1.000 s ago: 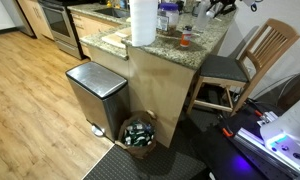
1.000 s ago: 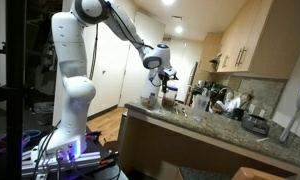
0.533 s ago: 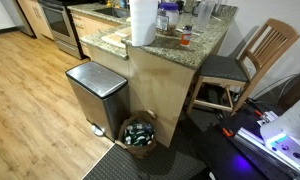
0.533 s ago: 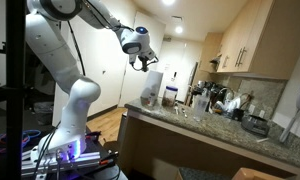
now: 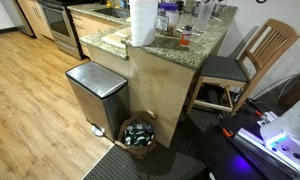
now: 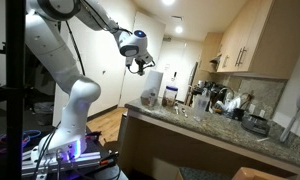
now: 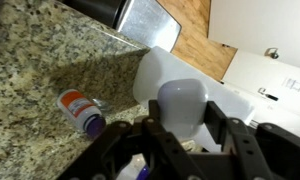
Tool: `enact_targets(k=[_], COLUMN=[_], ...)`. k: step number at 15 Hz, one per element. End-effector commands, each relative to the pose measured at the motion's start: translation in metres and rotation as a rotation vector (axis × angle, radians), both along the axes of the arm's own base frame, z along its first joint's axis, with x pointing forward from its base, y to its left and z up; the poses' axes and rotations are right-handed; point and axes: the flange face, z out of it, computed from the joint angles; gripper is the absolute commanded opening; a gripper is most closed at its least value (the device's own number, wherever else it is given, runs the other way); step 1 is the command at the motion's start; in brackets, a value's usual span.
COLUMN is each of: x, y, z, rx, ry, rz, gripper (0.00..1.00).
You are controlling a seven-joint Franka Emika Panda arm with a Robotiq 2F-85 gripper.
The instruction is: Move the white object to the left then take the left spoon and put it in the clear cup
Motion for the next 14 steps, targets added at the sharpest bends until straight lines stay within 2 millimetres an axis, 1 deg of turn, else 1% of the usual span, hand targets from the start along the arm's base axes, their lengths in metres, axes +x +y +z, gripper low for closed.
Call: enact_targets(k=[1, 5, 7, 8, 9, 12, 13, 14], x=[0.016, 0.024, 0.024, 0.025, 0.02, 0.024, 0.024, 0.024], y=[-0.006, -0.001, -0.003, -0.004, 0.0, -0.003, -0.003, -0.009], z=[-0.035, -0.064, -0.082, -0.087, -0.078, -0.088, -0.088, -0.1], rx=[-0.058, -0.086, -0.097, -0.1, -0.088, -0.091, -0.091, -0.099], ry=[0.151, 0.311, 0.367, 0.376, 0.335, 0.361, 0.361, 0.39], rz=[-0.031, -0.022, -0.032, -0.04, -0.027, -0.034, -0.034, -0.035], gripper=[0.19, 0.19, 0.19, 0.19, 0.44, 0.44, 0.19, 0.19])
